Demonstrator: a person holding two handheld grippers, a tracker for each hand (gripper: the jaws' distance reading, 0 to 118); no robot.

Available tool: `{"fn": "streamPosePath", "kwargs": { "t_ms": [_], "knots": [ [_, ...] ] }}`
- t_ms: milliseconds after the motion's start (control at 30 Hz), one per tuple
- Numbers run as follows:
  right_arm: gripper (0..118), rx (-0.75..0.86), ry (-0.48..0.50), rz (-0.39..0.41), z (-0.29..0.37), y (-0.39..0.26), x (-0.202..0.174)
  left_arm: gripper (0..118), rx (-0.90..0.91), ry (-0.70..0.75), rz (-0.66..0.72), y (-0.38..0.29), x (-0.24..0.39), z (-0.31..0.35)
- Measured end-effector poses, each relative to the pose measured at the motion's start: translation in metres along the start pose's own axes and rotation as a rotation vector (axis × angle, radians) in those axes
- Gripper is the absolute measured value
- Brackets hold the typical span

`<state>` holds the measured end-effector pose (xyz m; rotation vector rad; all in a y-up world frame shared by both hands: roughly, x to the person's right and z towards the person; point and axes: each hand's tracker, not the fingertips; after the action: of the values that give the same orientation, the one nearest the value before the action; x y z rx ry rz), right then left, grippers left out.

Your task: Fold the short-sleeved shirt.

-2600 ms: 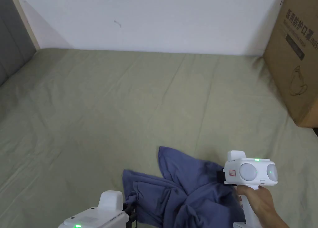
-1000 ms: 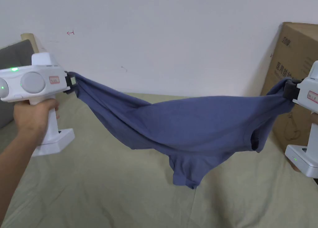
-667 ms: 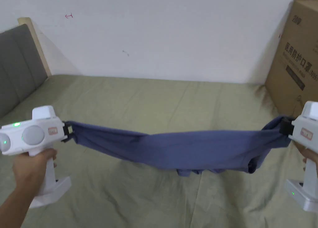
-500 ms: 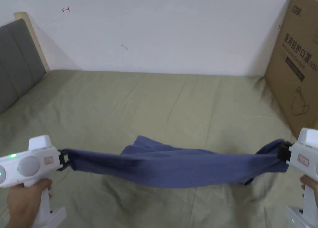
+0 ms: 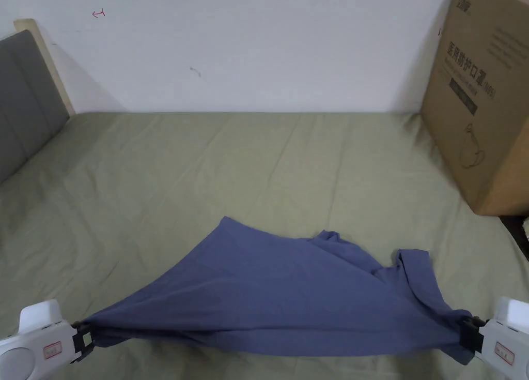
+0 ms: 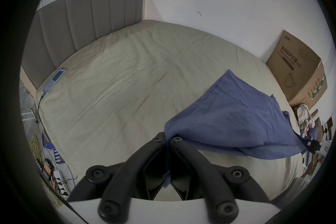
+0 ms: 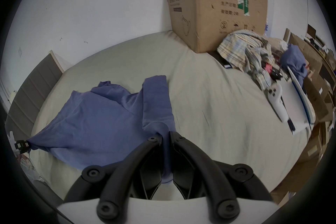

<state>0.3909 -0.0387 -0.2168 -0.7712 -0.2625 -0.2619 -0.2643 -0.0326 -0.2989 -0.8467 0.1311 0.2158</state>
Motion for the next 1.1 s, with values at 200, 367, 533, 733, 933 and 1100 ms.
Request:
{"fn": "streamPosePath", "kwargs": {
  "t_ms": [200,367,533,733,933,1100],
  "knots": [
    [5,-0.062,-0.007,-0.034,0.005,-0.034,0.028,1,-0.033,0.015,0.010,-0.037,-0.009,0.028],
    [6,-0.141,-0.037,-0.020,0.003,-0.062,0.026,1,-0.085,0.032,0.043,-0.065,-0.023,0.023],
    [6,-0.232,-0.074,-0.016,-0.014,-0.080,0.020,1,-0.167,0.077,0.003,-0.079,-0.020,0.006],
    [46,-0.220,-0.130,0.020,-0.005,-0.073,0.003,22,-0.243,0.096,0.008,-0.080,-0.011,-0.011],
    [68,0.018,-0.058,0.056,0.046,-0.016,-0.017,100,-0.047,0.078,0.000,-0.044,0.025,0.033],
    [68,0.287,-0.013,0.121,0.109,0.038,-0.052,100,0.212,-0.013,-0.069,0.002,0.071,0.083]
  ]
}}
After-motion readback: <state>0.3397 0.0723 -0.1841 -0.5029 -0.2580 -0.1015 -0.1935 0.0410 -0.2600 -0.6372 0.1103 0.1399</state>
